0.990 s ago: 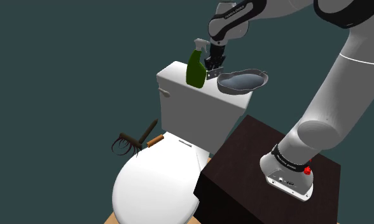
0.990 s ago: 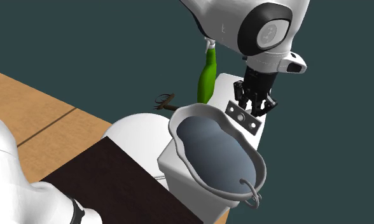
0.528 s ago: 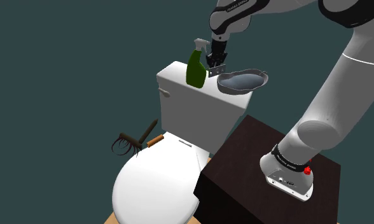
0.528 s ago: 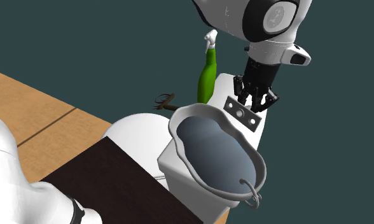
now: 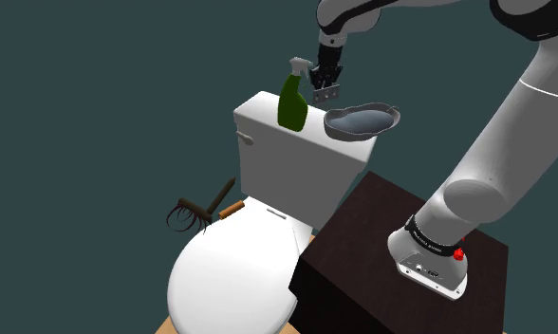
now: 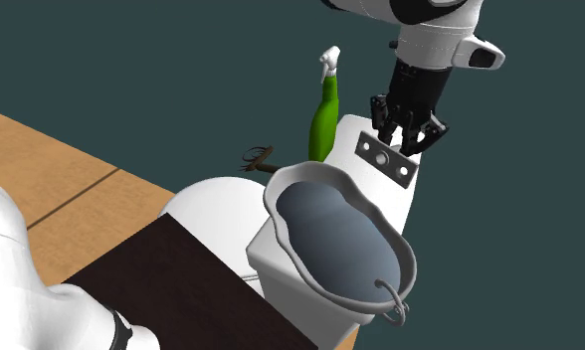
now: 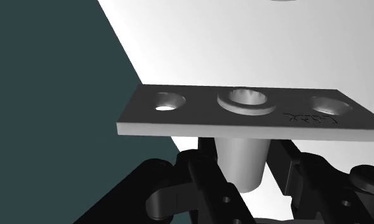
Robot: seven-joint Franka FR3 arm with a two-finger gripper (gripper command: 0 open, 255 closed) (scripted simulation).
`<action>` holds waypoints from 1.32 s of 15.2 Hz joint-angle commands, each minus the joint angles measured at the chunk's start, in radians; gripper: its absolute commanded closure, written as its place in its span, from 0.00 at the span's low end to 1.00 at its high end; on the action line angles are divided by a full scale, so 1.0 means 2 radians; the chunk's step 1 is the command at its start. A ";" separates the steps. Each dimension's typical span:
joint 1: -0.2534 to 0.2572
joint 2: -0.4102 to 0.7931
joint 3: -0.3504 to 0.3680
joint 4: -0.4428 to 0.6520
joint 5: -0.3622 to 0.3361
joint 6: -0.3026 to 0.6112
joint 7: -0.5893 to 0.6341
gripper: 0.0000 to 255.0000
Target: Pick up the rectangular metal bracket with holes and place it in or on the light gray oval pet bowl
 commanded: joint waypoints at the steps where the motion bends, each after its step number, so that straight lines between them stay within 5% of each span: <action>1: -0.004 -0.008 -0.004 0.014 -0.003 -0.007 0.001 1.00; 15: -0.006 -0.025 -0.001 0.083 -0.007 -0.093 0.003 1.00; 20: -0.013 -0.122 -0.005 -0.029 -0.029 -0.076 0.000 1.00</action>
